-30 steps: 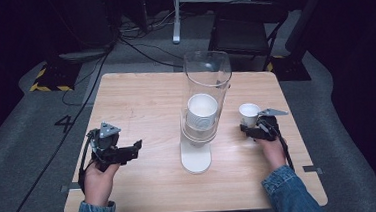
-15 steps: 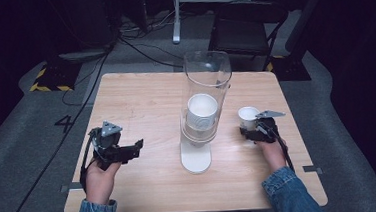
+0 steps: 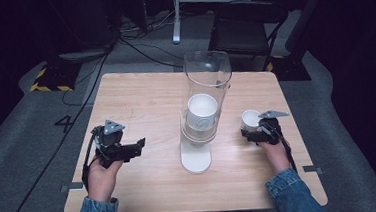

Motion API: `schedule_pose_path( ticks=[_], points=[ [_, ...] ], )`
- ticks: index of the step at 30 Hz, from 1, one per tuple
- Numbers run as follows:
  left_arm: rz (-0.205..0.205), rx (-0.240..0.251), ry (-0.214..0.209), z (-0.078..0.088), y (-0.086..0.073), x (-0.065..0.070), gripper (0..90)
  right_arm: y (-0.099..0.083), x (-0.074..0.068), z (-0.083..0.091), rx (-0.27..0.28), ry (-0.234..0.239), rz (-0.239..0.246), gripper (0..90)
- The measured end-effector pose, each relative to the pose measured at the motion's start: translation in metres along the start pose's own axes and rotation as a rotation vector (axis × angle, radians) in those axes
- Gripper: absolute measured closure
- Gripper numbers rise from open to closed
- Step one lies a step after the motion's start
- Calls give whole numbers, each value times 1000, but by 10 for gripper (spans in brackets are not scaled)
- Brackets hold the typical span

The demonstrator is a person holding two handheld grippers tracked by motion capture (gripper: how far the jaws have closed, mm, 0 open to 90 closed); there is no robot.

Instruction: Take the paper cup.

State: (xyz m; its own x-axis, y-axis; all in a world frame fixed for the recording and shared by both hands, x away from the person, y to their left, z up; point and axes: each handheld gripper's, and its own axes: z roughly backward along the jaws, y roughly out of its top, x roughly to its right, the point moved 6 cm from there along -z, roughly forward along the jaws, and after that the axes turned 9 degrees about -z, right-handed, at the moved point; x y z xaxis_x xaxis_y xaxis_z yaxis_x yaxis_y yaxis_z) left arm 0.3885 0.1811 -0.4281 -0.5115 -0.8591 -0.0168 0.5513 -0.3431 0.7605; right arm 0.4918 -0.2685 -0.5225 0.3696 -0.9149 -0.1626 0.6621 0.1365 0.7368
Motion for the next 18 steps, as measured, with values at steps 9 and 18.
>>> schedule_pose_path(
  ticks=[9,18],
  points=[
    [9,2,2,1,-1,-2,155,22,-4,47,114,6,11,60],
    [5,-10,22,2,-8,-10,155,32,3,85,140,27,1,65]
  ],
)
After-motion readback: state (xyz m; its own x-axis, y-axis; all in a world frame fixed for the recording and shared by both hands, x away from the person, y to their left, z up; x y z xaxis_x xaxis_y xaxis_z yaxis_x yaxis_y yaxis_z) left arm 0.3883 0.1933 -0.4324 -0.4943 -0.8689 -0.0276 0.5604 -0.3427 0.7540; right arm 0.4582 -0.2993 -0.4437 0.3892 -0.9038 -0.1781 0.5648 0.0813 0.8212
